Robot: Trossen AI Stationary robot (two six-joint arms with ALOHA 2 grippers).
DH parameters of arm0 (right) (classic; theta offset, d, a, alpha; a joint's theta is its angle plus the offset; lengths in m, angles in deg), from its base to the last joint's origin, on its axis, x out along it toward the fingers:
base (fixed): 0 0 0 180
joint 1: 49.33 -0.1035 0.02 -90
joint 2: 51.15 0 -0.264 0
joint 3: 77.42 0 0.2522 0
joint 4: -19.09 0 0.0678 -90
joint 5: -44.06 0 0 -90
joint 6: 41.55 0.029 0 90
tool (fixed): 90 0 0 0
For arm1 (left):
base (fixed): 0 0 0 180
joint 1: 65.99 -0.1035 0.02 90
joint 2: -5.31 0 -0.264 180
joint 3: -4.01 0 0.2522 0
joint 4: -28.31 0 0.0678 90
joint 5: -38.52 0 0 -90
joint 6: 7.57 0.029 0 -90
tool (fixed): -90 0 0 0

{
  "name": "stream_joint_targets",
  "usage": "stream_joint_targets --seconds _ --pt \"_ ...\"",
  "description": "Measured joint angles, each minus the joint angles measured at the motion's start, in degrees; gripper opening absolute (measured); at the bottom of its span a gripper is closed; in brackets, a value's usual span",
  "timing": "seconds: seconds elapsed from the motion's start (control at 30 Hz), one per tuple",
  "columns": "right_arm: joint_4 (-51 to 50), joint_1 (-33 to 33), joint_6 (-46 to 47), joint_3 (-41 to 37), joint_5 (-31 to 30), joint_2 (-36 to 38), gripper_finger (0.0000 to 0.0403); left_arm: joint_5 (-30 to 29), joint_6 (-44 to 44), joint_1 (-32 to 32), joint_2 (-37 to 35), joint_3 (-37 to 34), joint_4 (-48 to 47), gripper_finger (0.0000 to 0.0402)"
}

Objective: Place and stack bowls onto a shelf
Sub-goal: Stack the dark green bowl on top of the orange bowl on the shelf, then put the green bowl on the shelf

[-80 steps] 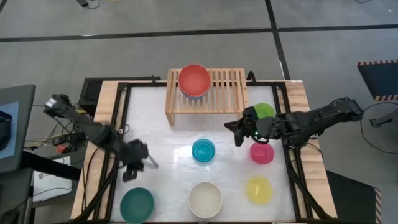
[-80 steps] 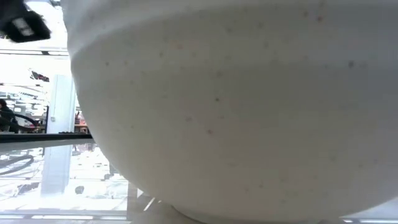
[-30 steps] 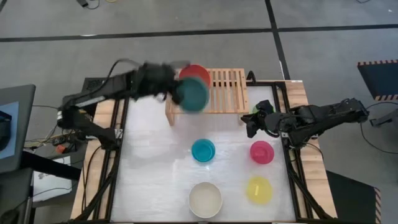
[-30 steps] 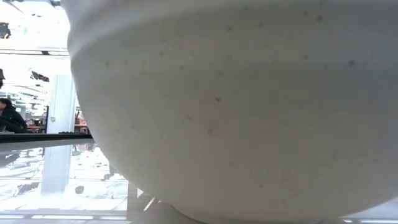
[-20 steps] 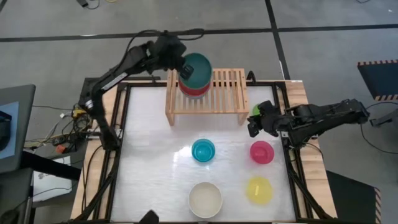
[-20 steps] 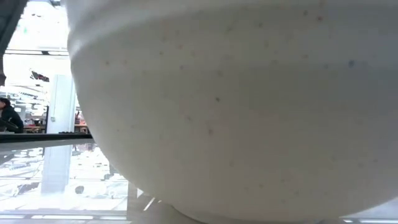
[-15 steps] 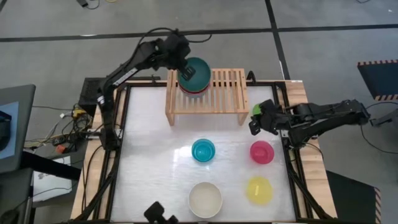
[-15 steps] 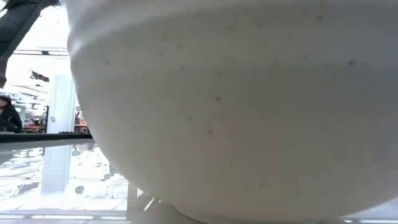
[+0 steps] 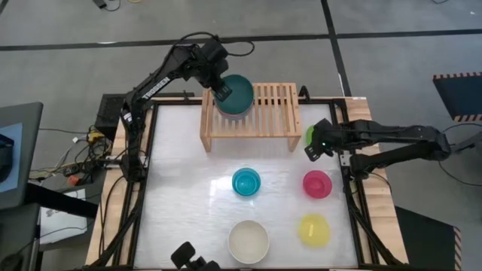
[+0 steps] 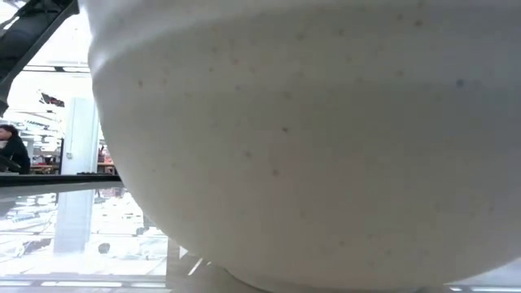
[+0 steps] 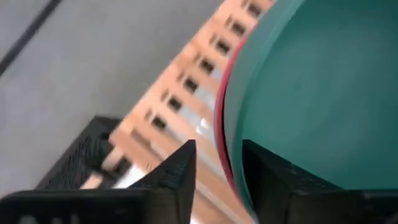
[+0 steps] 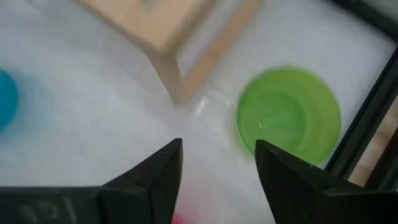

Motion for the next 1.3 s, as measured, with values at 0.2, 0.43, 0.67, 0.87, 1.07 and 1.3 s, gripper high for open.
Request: stream_joint_targets --seconds 0.2,0.43,0.67,0.87,1.07,1.3 --pt "4.46 8.27 -7.18 -7.40 6.54 -1.05 0.0227 0.16 0.21 -1.00 -0.75 -0.03 -3.58 0.0155" --pt "11.37 15.57 -17.13 -12.16 12.08 -0.92 0.0213 1.15 1.24 -1.01 -5.64 -0.01 4.25 0.0165" --pt "14.45 20.08 -19.10 -12.54 12.79 -5.70 0.0211 1.24 1.53 -1.01 -10.05 -0.01 7.41 0.0165" --pt "16.73 21.89 -20.81 -12.56 12.95 -14.93 0.0206 2.20 1.70 -0.98 -14.35 -0.01 8.21 0.0165" --pt "18.37 22.93 -20.80 -12.55 13.17 -20.19 0.0133 0.71 2.10 -0.98 -17.89 -0.01 5.57 0.0162" --pt "15.56 22.89 -18.14 -12.03 14.23 -19.98 0.0024 0.61 1.64 -0.98 -20.51 0.00 2.79 0.0134"
